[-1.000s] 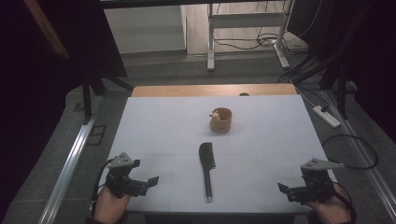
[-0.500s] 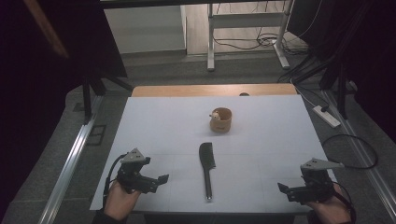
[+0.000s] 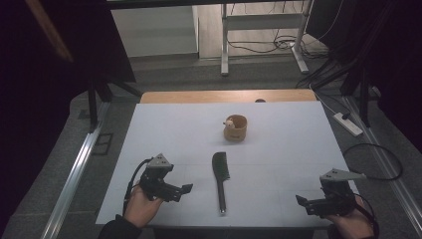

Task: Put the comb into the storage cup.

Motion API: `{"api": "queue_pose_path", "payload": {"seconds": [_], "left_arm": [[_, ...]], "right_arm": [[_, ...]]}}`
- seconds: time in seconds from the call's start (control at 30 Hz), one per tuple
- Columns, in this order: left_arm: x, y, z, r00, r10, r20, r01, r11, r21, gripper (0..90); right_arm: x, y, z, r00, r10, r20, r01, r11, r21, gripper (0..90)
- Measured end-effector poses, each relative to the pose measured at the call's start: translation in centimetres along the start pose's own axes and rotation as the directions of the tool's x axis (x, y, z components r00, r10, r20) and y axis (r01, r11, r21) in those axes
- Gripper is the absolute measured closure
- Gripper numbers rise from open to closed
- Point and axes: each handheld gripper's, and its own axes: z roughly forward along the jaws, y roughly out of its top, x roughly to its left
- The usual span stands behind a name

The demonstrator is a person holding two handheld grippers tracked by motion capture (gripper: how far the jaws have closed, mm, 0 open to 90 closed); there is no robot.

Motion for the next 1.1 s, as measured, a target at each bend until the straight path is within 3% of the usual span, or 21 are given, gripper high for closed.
{"api": "queue_pose_path", "payload": {"seconds": [0.5,1.1], "left_arm": [[-0.7,1.6,1.6,0.9997,0.003,0.023,-0.003,0.9999,0.010,0.0],[-2.0,3.5,3.8,0.9961,0.060,0.066,-0.063,0.9967,0.052,0.0]], "right_arm": [[0.0,0.0,0.0,1.0000,-0.004,-0.001,0.004,1.0000,0.004,0.3],[0.1,0.0,0.1,1.0000,-0.006,-0.003,0.006,0.9999,0.008,0.3]]}}
